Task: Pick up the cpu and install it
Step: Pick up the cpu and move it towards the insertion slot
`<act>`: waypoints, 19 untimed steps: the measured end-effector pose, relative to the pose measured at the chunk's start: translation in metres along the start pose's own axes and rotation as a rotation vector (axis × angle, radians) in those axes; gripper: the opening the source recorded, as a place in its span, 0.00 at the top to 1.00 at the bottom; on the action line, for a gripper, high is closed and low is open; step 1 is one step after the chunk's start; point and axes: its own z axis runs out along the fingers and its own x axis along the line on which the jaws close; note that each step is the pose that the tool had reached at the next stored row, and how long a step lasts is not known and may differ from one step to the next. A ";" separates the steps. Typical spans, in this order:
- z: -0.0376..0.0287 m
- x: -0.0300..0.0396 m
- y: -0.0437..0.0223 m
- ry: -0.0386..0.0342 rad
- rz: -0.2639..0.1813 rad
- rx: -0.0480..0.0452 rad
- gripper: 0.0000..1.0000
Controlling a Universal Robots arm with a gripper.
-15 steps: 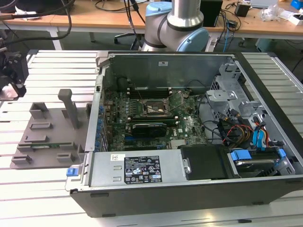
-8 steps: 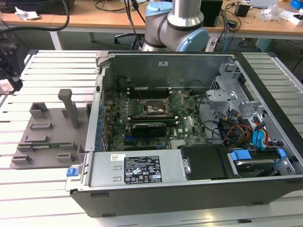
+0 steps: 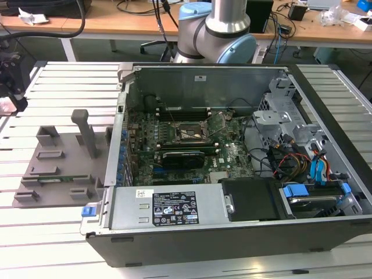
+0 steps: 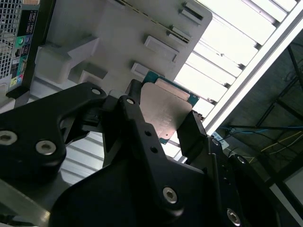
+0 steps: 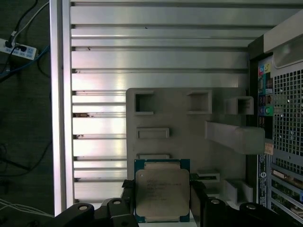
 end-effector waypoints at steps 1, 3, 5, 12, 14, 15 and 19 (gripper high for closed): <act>0.0000 0.0000 0.0000 0.0000 0.000 0.0000 0.45; 0.0000 0.0000 0.0000 0.0000 0.000 -0.0001 0.45; 0.0000 0.0000 0.0000 0.0000 0.000 -0.0001 0.45; 0.0000 0.0000 0.0000 0.0000 0.000 -0.0001 0.45; 0.0000 -0.0015 -0.0001 0.0000 0.000 -0.0001 0.45; 0.0000 -0.0029 -0.0001 0.0000 0.000 -0.0001 0.45; 0.0004 -0.0167 0.0001 0.0016 0.000 -0.0002 0.45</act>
